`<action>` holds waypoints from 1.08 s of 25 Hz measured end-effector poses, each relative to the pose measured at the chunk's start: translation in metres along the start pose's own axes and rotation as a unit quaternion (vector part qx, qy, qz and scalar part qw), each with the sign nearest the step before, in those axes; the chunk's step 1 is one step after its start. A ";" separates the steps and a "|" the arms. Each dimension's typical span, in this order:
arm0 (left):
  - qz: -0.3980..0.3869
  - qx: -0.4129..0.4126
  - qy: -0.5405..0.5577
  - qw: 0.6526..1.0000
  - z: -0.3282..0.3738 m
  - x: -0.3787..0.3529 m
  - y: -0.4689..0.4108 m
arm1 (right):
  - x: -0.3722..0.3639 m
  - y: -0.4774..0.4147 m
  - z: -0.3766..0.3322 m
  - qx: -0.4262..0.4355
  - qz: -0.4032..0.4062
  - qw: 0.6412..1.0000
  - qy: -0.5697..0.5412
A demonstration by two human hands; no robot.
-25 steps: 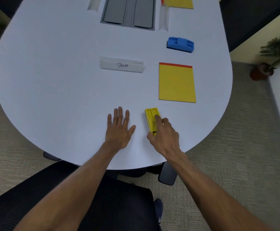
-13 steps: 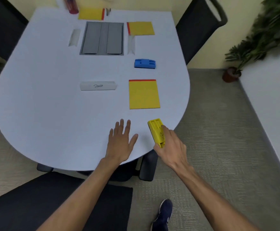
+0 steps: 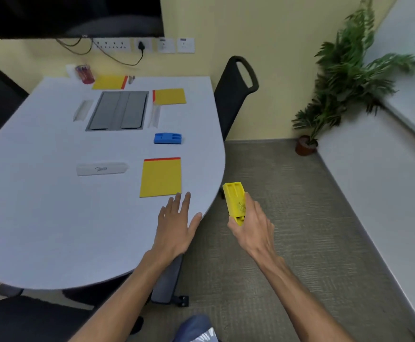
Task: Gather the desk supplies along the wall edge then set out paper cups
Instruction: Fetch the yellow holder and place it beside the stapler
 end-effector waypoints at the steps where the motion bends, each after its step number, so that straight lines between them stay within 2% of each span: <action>1: 0.005 -0.006 -0.001 1.000 0.015 0.000 -0.006 | 0.007 -0.006 0.011 -0.003 0.002 1.000 0.004; 8: 0.046 -0.052 -0.025 0.997 0.114 -0.002 -0.078 | 0.043 -0.079 0.095 -0.008 0.030 0.999 0.034; 13: 0.061 -0.054 -0.011 0.997 0.177 -0.010 -0.169 | 0.058 -0.172 0.151 0.015 0.046 0.998 0.043; 21: 0.057 -0.034 0.016 0.998 0.264 -0.005 -0.320 | 0.085 -0.341 0.231 0.008 0.046 0.998 0.035; 27: 0.090 0.017 0.004 0.996 0.306 0.011 -0.407 | 0.091 -0.452 0.268 0.062 0.045 0.996 0.035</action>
Point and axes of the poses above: each hand's wrist, its own y-axis away from the middle knuckle, its own x-axis out of the back of the hand, z = x × y, the point moved 7 cm from there along -y, towards the middle knuckle, and after that the axes turned 14 degrees about x, right-handed, at the moved point
